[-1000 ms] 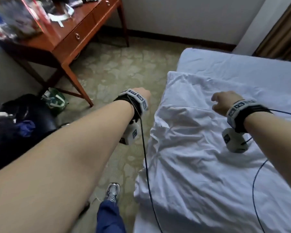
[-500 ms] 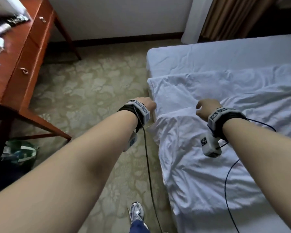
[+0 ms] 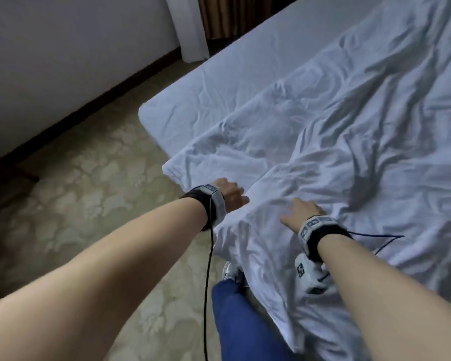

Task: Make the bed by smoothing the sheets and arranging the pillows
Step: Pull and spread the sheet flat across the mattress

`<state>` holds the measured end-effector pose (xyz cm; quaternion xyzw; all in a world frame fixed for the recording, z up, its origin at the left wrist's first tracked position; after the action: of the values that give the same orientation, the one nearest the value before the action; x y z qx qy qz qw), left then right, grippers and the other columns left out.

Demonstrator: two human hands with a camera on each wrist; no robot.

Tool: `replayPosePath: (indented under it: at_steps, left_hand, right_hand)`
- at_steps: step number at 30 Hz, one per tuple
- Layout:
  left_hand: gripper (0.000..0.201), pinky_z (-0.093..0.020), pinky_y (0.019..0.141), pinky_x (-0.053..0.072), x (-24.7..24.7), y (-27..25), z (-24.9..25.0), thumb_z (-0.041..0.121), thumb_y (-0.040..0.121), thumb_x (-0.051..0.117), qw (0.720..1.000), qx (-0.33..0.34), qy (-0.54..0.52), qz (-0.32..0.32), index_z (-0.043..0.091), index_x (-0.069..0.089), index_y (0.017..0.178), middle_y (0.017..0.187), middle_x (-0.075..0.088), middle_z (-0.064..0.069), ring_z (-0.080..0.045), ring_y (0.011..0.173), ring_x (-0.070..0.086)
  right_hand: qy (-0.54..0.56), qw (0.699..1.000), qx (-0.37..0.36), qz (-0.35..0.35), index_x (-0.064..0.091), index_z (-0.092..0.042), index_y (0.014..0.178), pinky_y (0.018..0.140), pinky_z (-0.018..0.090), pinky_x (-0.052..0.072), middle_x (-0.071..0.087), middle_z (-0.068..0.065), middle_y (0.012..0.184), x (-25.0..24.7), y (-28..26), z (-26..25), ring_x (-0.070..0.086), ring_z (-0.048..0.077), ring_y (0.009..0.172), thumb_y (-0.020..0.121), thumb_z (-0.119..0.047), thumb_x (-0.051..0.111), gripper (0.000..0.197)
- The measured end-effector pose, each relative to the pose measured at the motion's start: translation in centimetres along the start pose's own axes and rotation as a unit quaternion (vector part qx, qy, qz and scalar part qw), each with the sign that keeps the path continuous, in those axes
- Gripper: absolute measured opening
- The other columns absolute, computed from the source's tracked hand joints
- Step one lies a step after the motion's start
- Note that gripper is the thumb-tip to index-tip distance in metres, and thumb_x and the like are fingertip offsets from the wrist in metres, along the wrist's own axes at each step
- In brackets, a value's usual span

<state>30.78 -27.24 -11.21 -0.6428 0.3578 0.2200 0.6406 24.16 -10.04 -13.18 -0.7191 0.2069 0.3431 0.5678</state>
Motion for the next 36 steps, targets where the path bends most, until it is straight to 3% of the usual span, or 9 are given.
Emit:
replayPosePath:
  at_steps: [5,7,9,12,18,21,24,29,36]
  left_hand:
    - [0.038,-0.042,0.079,0.055,1.4,7.3,-2.4,0.019,0.073,0.077,0.936,0.248,0.240,0.065,0.021,0.070,0.110,0.117,0.067,-0.009,-0.028,0.101,0.066]
    - [0.046,-0.049,0.096,0.049,0.6,9.9,-3.5,0.019,0.081,0.067,0.904,0.278,0.312,0.090,0.021,0.064,0.126,0.137,0.057,-0.009,-0.028,0.121,0.058]
    - [0.058,-0.056,0.114,0.022,0.1,12.2,-2.8,0.012,0.095,0.044,0.859,0.339,0.363,0.125,0.015,0.030,0.152,0.160,0.021,-0.009,-0.031,0.145,0.027]
    - [0.077,-0.060,0.115,-0.007,-0.8,15.5,-0.9,0.006,0.096,0.042,0.805,0.412,0.406,0.131,0.014,-0.006,0.155,0.162,-0.014,-0.006,-0.032,0.149,-0.007]
    - [0.070,-0.059,0.116,0.015,0.3,22.5,3.5,0.017,0.086,0.025,0.704,0.562,0.400,0.169,0.017,0.014,0.156,0.163,0.011,-0.003,-0.030,0.148,0.016]
    - [0.065,-0.055,0.111,0.028,3.1,26.2,2.6,0.035,0.081,0.035,0.685,0.591,0.415,0.093,0.016,0.048,0.142,0.149,0.046,-0.003,-0.026,0.136,0.043]
    - [0.043,-0.043,0.100,0.049,4.3,27.0,2.5,0.031,0.087,0.037,0.701,0.610,0.344,0.134,0.020,0.075,0.104,0.110,0.072,0.004,-0.017,0.110,0.065]
    - [0.036,-0.043,0.094,0.045,3.0,26.0,2.4,0.028,0.102,0.040,0.782,0.532,0.291,0.147,0.030,0.050,0.137,0.134,0.057,-0.005,-0.031,0.123,0.052]
    - [0.028,-0.039,0.073,0.045,-0.1,19.4,-1.3,0.017,0.096,0.047,0.754,0.538,0.304,0.222,0.025,0.059,0.120,0.108,0.068,-0.013,-0.036,0.099,0.063]
  right_hand:
    - [0.185,0.979,0.086,0.025,0.026,-0.005,0.147,0.108,0.046,0.033,0.029,0.023,0.150,4.9,5.0,-6.4,0.032,0.039,0.136,0.085,-0.048,0.061,0.083]
    - [0.232,0.962,0.136,0.042,0.017,-0.002,0.149,0.109,0.049,0.029,0.021,0.025,0.152,5.2,5.9,-7.1,0.024,0.039,0.140,0.084,-0.054,0.061,0.094]
    - [0.261,0.952,0.158,0.034,0.010,-0.004,0.152,0.113,0.049,0.022,0.012,0.024,0.156,5.5,6.2,-7.2,0.014,0.038,0.144,0.085,-0.053,0.060,0.096]
    - [0.260,0.948,0.183,-0.014,-0.009,-0.006,0.153,0.116,0.053,0.012,-0.006,0.020,0.159,6.9,6.8,-7.5,-0.002,0.035,0.147,0.085,-0.063,0.055,0.109]
    - [0.277,0.900,0.335,0.040,-0.011,-0.010,0.151,0.104,0.073,0.012,-0.014,0.029,0.153,11.7,10.9,-10.3,-0.005,0.048,0.141,0.061,-0.066,0.067,0.132]
    - [0.217,0.891,0.392,0.075,0.018,-0.002,0.151,0.097,0.073,0.026,0.014,0.041,0.148,13.2,13.5,-11.7,0.023,0.058,0.131,0.049,-0.039,0.078,0.124]
    - [0.183,0.877,0.430,0.111,0.041,0.002,0.139,0.094,0.067,0.037,0.042,0.041,0.133,14.4,15.3,-12.4,0.045,0.057,0.116,0.063,-0.017,0.058,0.080]
    - [0.262,0.831,0.461,0.168,0.044,-0.002,0.128,0.088,0.046,0.047,0.055,0.024,0.119,13.5,13.5,-12.5,0.056,0.041,0.105,0.089,-0.002,0.042,0.039]
    - [0.303,0.790,0.478,0.236,0.053,-0.006,0.113,0.073,0.043,0.053,0.067,0.018,0.101,10.2,8.0,-17.6,0.066,0.040,0.091,0.087,-0.004,0.056,0.026]
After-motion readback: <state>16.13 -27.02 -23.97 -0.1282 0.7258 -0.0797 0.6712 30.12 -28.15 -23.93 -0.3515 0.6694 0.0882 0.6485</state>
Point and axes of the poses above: each hand's wrist, its own y-axis towards the middle knuckle, its own x-axis out of the palm, z = x × y, the point moved 7 cm from there along y, towards the middle knuckle
